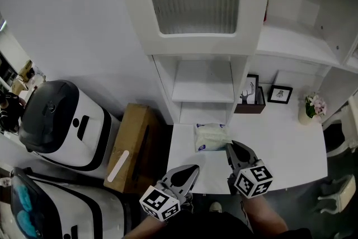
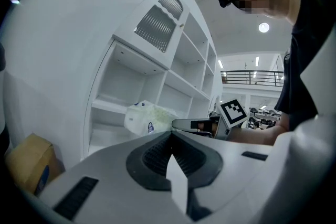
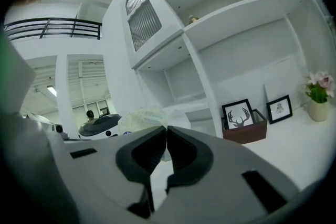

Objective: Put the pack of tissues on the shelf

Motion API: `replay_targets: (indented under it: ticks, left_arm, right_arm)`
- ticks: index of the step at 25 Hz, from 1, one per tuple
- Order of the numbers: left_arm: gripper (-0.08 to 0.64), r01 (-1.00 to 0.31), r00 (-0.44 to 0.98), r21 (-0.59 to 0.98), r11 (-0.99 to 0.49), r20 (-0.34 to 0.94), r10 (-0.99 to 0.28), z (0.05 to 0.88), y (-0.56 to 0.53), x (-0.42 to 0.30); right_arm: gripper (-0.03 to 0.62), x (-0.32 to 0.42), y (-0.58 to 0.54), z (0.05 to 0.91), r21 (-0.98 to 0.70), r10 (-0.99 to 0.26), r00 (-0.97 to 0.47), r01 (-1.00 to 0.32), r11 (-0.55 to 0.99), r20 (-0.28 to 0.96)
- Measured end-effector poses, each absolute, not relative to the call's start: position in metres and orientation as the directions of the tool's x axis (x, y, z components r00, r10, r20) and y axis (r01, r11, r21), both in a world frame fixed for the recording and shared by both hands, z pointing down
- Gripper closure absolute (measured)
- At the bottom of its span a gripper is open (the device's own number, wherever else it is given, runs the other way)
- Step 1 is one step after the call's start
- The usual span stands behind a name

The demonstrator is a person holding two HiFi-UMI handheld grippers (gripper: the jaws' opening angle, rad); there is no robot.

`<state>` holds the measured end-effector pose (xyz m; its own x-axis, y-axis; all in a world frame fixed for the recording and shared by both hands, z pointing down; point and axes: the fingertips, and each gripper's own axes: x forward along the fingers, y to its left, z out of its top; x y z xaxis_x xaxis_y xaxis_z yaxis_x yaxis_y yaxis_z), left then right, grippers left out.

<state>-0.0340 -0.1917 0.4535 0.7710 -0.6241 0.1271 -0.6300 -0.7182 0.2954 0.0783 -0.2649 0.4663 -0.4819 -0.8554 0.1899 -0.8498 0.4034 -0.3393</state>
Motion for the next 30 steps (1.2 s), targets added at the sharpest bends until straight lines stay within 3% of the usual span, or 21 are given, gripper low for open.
replay_targets:
  ticks: [30]
  left_arm:
    - [0.557,-0.5,0.863,0.262,-0.826,0.065,-0.502,0.436,-0.292,-0.064]
  right_arm:
    - [0.584,0.057,-0.363,0.418,-0.263,-0.936,-0.337,-0.916,0.303,0.098]
